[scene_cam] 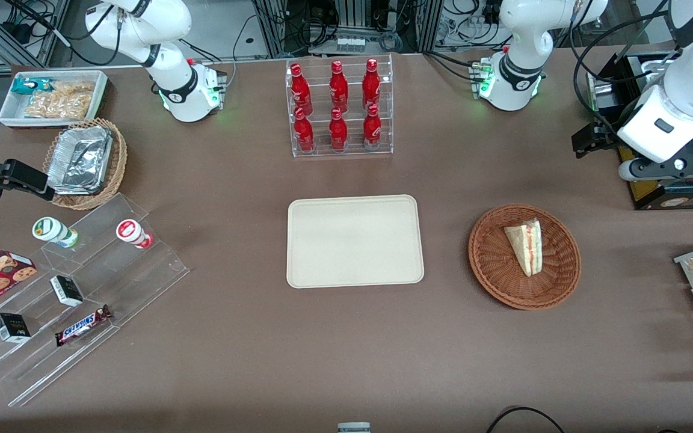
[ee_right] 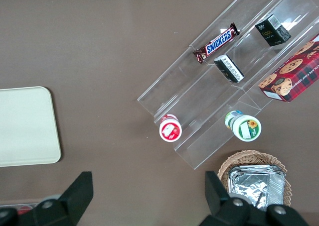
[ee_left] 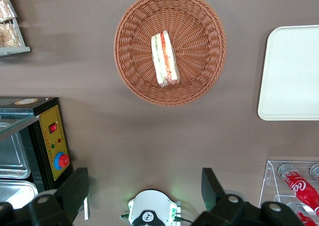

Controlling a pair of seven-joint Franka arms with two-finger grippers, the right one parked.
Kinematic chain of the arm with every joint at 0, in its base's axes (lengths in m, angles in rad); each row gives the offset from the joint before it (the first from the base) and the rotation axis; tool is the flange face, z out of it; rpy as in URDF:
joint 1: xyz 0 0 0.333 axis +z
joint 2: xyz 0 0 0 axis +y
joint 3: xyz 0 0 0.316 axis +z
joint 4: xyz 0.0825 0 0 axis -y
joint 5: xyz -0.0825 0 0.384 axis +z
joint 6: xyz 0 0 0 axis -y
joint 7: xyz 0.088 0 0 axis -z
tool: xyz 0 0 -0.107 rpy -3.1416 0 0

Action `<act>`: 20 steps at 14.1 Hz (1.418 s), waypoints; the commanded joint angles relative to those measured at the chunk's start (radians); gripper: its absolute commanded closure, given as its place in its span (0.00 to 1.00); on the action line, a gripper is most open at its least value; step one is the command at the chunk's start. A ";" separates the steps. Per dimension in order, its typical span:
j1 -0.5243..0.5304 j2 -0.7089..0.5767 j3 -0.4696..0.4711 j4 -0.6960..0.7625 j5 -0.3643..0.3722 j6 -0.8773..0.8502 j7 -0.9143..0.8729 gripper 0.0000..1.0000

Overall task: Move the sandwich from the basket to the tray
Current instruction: 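Move the left gripper down over the sandwich in the wicker basket, then close the left gripper on the wrapped sandwich's bottom edge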

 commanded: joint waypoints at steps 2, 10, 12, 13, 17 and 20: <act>-0.009 0.008 0.007 0.025 -0.009 -0.027 0.008 0.00; -0.004 0.150 0.010 -0.025 0.005 0.067 -0.001 0.00; 0.000 0.153 0.010 -0.123 0.006 0.192 -0.024 0.00; 0.001 0.159 0.011 -0.166 0.002 0.260 -0.094 0.00; -0.012 0.218 0.011 -0.335 0.006 0.572 -0.394 0.00; -0.004 0.261 0.016 -0.416 0.008 0.689 -0.402 0.00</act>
